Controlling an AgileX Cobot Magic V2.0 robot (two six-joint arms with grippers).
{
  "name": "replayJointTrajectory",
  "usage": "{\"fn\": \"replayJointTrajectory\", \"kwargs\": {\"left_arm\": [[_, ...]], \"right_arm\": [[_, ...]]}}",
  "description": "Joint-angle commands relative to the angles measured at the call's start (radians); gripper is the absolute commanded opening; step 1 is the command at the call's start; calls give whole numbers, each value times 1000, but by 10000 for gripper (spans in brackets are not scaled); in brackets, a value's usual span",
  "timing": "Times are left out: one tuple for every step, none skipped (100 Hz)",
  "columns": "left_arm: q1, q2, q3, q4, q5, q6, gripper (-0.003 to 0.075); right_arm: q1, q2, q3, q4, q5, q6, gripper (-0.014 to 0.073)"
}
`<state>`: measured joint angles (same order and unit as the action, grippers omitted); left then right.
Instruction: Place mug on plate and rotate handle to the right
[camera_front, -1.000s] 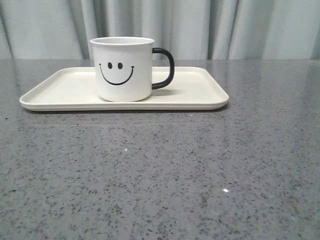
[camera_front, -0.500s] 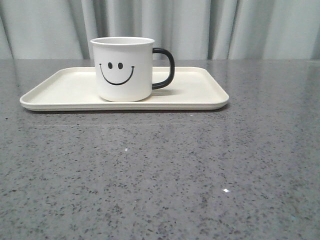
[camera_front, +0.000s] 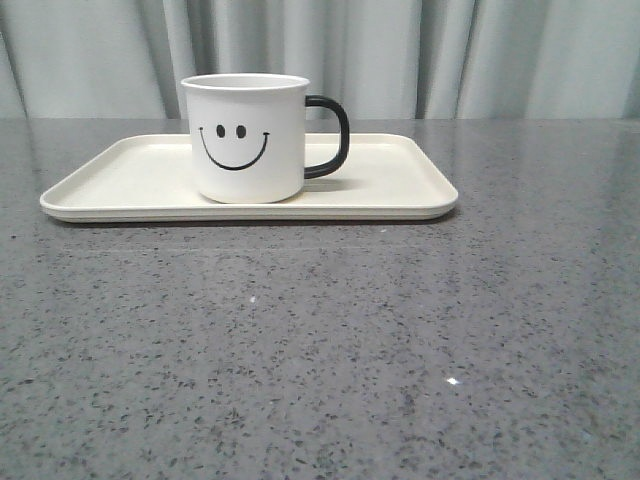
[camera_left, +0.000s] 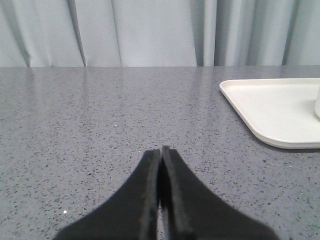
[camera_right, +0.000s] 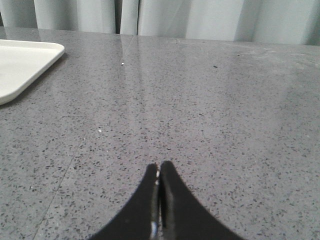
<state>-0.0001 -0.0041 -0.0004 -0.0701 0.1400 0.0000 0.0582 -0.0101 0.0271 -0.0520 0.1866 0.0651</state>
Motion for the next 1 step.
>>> {"fn": "replayJointTrajectory", "kwargs": {"left_arm": [[-6, -28, 11, 0, -86, -10, -20]], "right_arm": [[6, -21, 1, -9, -84, 6, -66]]}}
